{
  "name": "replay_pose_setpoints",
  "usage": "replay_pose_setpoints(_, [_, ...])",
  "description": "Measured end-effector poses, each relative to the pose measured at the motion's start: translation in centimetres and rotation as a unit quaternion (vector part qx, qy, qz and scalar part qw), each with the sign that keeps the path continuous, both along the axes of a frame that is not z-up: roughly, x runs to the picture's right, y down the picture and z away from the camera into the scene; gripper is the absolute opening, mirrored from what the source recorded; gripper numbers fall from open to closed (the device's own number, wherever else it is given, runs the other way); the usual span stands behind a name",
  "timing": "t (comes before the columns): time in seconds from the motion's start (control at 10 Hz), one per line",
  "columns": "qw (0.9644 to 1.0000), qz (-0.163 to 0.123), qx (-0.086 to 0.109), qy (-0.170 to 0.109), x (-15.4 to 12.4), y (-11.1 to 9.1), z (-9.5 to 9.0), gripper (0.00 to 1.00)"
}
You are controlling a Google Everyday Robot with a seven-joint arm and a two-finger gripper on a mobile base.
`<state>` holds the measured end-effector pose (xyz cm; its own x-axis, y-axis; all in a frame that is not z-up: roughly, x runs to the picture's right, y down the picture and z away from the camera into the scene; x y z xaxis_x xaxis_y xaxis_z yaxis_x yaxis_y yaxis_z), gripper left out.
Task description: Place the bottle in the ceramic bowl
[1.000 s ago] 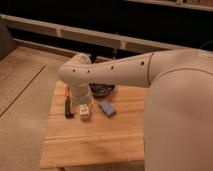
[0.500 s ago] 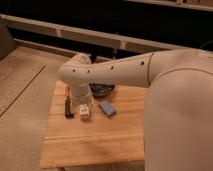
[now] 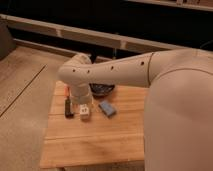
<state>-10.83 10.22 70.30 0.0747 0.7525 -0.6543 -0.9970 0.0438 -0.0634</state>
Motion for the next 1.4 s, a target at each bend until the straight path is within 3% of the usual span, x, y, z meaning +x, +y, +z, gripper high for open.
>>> replay_pose_setpoints(0.1, [1.0,-0.002,0.002,-0.003,-0.1,-0.2,0.0,0.65])
replay_pose_setpoints(0.3, [0.9981,-0.025,0.046,-0.031,-1.8,-2.7,0.3,0.65])
replay_pose_setpoints(0.4, [0.9921,-0.048,0.094,-0.067,-3.7,-5.5,0.6,0.65])
replay_pose_setpoints(0.6, [0.9851,-0.064,0.127,-0.097,-4.6,-7.0,1.1,0.65])
replay_pose_setpoints(0.7, [0.9833,-0.066,0.134,-0.104,-4.8,-7.3,1.2,0.65])
replay_pose_setpoints(1.1, [0.984,-0.061,0.131,-0.105,-4.8,-7.1,1.4,0.65])
replay_pose_setpoints(1.3, [0.9896,-0.012,0.108,-0.094,-3.5,-6.2,3.4,0.65])
replay_pose_setpoints(1.4, [0.9916,0.034,0.089,-0.088,-2.2,-5.7,5.0,0.65])
